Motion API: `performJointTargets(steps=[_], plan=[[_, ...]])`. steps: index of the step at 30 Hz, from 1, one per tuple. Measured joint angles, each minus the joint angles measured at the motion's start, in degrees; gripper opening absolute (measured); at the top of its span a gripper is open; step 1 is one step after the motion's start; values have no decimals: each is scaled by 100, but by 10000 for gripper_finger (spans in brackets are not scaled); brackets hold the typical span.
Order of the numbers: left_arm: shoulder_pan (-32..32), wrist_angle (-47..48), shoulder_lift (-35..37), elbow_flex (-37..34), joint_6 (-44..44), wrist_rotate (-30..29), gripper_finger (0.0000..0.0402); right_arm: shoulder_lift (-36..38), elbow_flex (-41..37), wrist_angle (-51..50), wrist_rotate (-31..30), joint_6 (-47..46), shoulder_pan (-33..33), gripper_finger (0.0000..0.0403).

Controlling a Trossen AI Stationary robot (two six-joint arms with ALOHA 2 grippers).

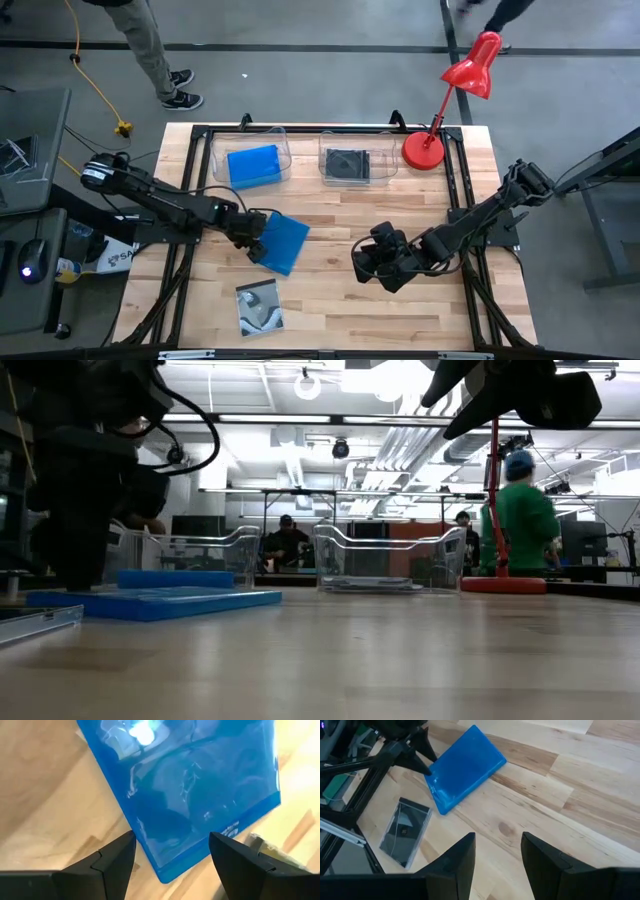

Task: Pick & place jewel cases by type
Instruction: Put the blue CD case into the left transparent bin

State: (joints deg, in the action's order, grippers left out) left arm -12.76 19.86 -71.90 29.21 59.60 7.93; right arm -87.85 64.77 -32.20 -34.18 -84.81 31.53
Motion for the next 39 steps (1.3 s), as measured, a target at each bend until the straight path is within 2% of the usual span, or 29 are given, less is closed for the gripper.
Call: performJointTargets(steps=[5,15,29,39], plan=[[-92,-432,-140,-2,208,-83,248,0,0,-45,-14,18,-2,142],[-79,-2165,-961,2,403,-44,248,0,0,-99,-8,19,-2,142],[-76,-2311,-1001,2,524,-362,248,-14,0,-96,48,-222,2,142],[-74,-2825,-1001,-4,526,-523,248,-522,0,428,318,-523,0,142]])
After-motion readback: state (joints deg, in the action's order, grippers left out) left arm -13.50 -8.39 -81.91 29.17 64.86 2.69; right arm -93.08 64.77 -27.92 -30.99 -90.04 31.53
